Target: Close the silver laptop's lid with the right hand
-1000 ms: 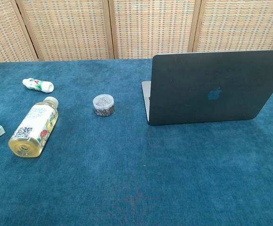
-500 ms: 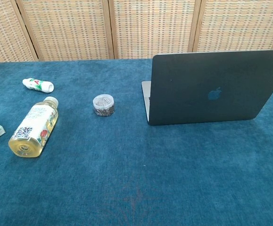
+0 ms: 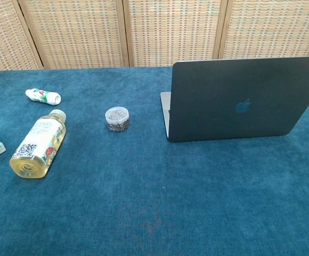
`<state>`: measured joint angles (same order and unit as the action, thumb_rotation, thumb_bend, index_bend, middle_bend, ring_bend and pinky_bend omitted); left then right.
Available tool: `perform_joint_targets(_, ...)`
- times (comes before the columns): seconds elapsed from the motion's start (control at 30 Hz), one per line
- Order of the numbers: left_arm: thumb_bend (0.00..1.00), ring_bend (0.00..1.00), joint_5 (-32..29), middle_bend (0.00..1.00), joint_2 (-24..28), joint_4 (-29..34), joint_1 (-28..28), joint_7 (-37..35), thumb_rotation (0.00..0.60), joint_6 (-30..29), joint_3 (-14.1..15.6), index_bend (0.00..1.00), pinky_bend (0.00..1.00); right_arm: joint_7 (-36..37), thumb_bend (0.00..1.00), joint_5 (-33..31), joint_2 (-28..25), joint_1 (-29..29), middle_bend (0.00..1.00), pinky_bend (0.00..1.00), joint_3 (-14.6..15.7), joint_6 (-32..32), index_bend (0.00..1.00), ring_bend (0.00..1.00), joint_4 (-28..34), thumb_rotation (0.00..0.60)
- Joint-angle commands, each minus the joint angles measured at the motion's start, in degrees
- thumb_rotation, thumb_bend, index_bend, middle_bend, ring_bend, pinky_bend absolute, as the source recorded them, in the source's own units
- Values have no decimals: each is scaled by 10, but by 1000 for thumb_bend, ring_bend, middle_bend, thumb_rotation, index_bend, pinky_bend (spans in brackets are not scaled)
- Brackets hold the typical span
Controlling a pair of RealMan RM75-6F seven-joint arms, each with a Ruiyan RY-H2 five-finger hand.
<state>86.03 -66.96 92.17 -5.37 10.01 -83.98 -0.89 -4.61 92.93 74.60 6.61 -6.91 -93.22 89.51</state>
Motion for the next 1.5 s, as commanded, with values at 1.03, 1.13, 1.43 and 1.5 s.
perform_joint_targets(1.03, 0, 0, -16, 0, -3, -10, -7, -11, 600, 20, -3, 0, 0, -177, 414, -64, 64, 121, 0, 0, -59, 145, 0, 0, 124, 600)
perform_joint_targets(1.13, 0, 0, -19, 0, -3, -12, -8, -13, 600, 24, -4, 0, 0, -193, 414, -77, 70, 132, 0, 0, -66, 155, 0, 0, 128, 600)
perform_joint_targets(1.43, 0, 0, -25, 0, -5, -17, -10, -17, 600, 31, -5, 0, 0, -227, 414, -110, 87, 164, 0, 0, -88, 175, 0, 0, 127, 600)
perform_joint_targets(1.5, 0, 0, -25, 0, -6, -17, -11, -16, 600, 32, -4, 0, 0, -229, 414, -114, 89, 170, 0, 0, -93, 177, 0, 0, 124, 600)
